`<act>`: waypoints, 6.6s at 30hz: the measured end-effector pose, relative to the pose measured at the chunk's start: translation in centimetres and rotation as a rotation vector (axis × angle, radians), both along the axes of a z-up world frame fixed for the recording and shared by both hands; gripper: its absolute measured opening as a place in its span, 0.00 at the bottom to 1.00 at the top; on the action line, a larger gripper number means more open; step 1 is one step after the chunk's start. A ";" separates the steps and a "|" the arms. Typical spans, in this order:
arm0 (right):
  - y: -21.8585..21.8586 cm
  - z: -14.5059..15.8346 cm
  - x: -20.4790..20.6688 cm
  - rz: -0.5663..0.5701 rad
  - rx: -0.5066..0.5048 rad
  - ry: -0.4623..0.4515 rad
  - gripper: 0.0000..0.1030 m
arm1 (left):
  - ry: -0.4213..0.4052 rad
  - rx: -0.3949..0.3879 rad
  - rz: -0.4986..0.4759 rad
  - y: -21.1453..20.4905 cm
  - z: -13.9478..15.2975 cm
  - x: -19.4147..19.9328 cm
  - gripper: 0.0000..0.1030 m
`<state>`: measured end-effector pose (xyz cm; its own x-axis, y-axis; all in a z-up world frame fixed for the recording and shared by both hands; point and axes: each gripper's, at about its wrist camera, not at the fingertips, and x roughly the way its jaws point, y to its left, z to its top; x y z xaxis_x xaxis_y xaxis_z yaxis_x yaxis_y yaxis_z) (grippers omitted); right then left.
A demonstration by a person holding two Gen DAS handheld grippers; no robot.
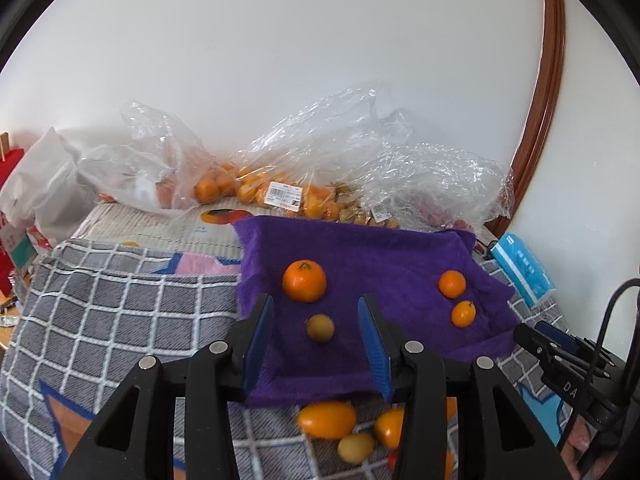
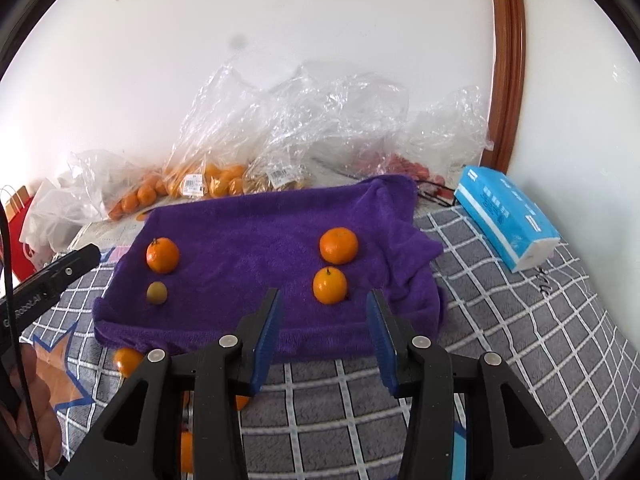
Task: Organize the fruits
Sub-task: 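Withdraw both grippers from the towel toward the loose fruit on the bed, then grasp a large orange with the right gripper while the left gripper grasps an oval orange fruit, then lift both held fruits and carry them toward the purple towel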
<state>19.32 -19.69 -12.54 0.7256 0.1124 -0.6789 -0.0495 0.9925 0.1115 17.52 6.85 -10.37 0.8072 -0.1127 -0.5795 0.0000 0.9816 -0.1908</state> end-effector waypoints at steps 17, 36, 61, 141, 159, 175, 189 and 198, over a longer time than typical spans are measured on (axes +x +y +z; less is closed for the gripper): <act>4.3 -3.6 -2.9 0.156 0.099 0.108 0.42 | 0.147 -0.039 0.051 5.6 -6.1 -6.1 0.43; 6.6 -6.8 -0.5 0.235 0.024 0.177 0.41 | 0.185 -0.054 0.020 5.4 -7.5 -5.8 0.43; -2.5 -6.8 -2.8 0.132 0.009 0.069 0.41 | 0.326 -0.047 -0.011 -3.0 -7.6 1.1 0.43; -3.5 -5.4 -4.1 0.054 0.053 0.075 0.41 | 0.092 -0.142 0.003 1.2 -5.5 -3.9 0.40; -2.8 1.7 -5.5 0.014 0.078 -0.030 0.41 | 0.138 -0.135 -0.055 0.5 0.4 -5.9 0.40; -3.1 3.5 -4.7 -0.029 0.125 -0.047 0.41 | 0.103 -0.127 -0.059 0.7 3.7 -5.4 0.40; -2.9 3.7 -4.0 -0.042 0.122 -0.050 0.41 | 0.113 -0.135 -0.076 0.5 3.7 -4.5 0.40; -2.6 3.7 -3.4 -0.042 0.118 -0.053 0.41 | 0.116 -0.142 -0.084 0.5 3.7 -3.8 0.40</act>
<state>15.90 -22.25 -8.82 0.7658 0.1583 -0.6233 -0.0176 0.9740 0.2258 13.73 7.35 -6.72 0.7204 -0.2644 -0.6411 0.0511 0.9422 -0.3311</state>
